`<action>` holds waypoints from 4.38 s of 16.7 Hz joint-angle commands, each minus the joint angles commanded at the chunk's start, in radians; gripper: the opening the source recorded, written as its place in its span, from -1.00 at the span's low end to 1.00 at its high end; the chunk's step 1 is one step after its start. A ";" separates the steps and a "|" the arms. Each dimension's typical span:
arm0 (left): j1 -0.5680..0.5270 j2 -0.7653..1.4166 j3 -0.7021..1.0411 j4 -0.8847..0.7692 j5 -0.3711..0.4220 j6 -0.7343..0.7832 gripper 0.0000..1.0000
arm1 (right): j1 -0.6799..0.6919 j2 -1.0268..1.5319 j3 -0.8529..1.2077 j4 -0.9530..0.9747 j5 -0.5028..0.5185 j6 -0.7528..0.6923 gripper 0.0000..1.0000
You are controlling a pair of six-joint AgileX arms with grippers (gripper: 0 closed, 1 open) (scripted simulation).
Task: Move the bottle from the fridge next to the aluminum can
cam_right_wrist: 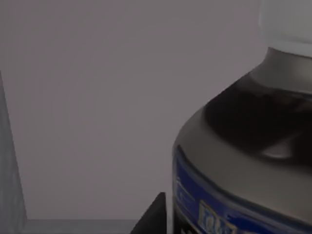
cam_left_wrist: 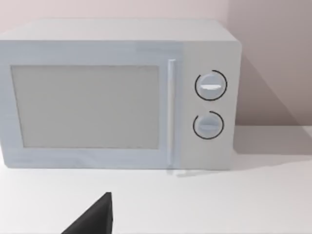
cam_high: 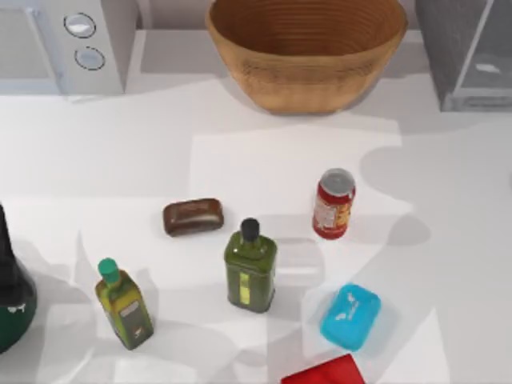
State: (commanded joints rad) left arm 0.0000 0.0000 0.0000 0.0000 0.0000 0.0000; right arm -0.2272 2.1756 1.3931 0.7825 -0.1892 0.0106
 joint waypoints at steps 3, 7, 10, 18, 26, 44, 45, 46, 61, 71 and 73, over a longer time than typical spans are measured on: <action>0.000 0.000 0.000 0.000 0.000 0.000 1.00 | 0.000 0.002 -0.006 0.003 -0.001 0.002 -1.00; 0.000 0.000 0.000 0.000 0.000 0.000 1.00 | -0.016 -0.083 -0.116 0.045 -0.018 0.006 -1.00; 0.000 0.000 0.000 0.000 0.000 0.000 1.00 | -0.037 -0.192 -0.301 0.101 -0.042 0.007 -1.00; 0.000 0.000 0.000 0.000 0.000 0.000 1.00 | -0.084 -0.420 -0.643 0.220 -0.091 0.004 -1.00; 0.000 0.000 0.000 0.000 0.000 0.000 1.00 | -0.011 -0.401 -0.679 0.285 -0.021 0.007 -1.00; 0.000 0.000 0.000 0.000 0.000 0.000 1.00 | 0.633 -0.372 -1.096 0.722 0.620 -0.005 -1.00; 0.000 0.000 0.000 0.000 0.000 0.000 1.00 | 0.637 -0.372 -1.090 0.724 0.621 -0.005 -1.00; 0.000 0.000 0.000 0.000 0.000 0.000 1.00 | 0.640 -0.370 -1.088 0.724 0.622 -0.005 -1.00; 0.000 0.000 0.000 0.000 0.000 0.000 1.00 | 0.635 -0.374 -1.102 0.723 0.622 -0.007 -0.40; 0.000 0.000 0.000 0.000 0.000 0.000 1.00 | 0.635 -0.374 -1.102 0.723 0.622 -0.007 1.00; 0.000 0.000 0.000 0.000 0.000 0.000 1.00 | 0.635 -0.374 -1.102 0.723 0.622 -0.007 1.00</action>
State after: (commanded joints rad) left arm 0.0000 0.0000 0.0000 0.0000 0.0000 0.0000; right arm 0.4082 1.8012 0.2907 1.5051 0.4332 0.0033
